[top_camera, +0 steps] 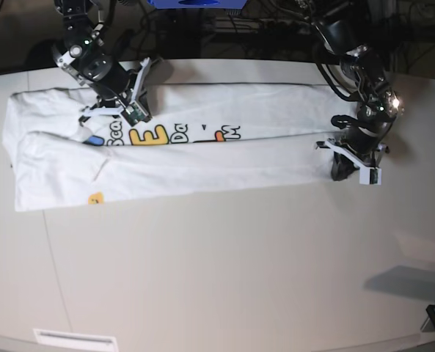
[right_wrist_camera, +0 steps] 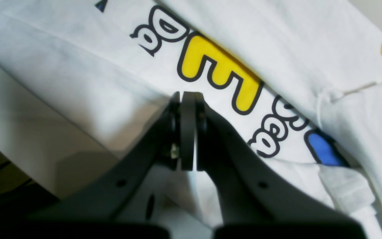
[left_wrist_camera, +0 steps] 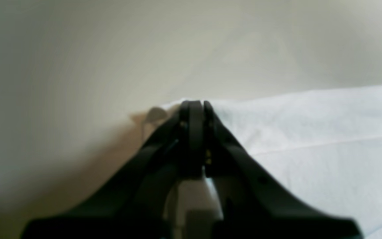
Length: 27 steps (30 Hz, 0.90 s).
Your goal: Fold the T-shirt properly
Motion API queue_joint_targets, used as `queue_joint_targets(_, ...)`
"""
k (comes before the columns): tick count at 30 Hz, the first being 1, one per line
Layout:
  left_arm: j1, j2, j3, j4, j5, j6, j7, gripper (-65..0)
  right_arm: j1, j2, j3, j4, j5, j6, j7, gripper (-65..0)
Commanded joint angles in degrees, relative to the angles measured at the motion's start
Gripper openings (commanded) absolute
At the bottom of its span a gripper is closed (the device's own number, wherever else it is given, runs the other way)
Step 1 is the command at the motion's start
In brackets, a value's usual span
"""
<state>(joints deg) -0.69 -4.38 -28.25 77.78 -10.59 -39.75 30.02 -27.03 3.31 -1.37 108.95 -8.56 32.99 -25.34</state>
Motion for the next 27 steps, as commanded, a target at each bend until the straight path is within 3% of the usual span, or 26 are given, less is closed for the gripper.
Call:
queue_joint_targets(1, -0.32, -1.2, -0.19, -0.55, 0.44, -0.25, -0.7, -65.0, -0.01, 0.07, 0.18, 0.99, 0.69, 0.02, 1.39, -64.7)
queue_joint_targets(5, 0.12, -2.43, -0.1, -4.5, 0.52, -0.25, -6.06, -65.0, -0.01, 0.07, 0.18, 0.99, 0.69, 0.02, 1.39, -64.7)
queue_joint_targets(9, 0.12, -2.87, -0.1, -2.13, 0.17, -0.25, -6.33, -65.0, -0.01, 0.07, 0.18, 0.99, 0.69, 0.02, 1.39, -64.7)
queue_joint_targets(15, 2.14, -2.87, -0.19, 10.35, 0.26, -0.25, -5.8, -65.0, 0.34, 0.07, -0.35, 1.34, 0.69, 0.02, 1.74, -64.7)
queue_joint_targets(22, 7.5, -2.43, -3.35, 23.72, 0.08, -0.25, -0.61, -65.0, 3.69, -0.28, 0.18, 2.75, 0.69, -0.07, 1.74, -64.7)
queue_joint_targets(27, 15.85, -2.43, -5.11, 25.91, 0.08, -0.25, -1.05, -65.0, 7.82, -0.1, 3.52, 2.48, 0.69, -4.91, 1.65, -64.7)
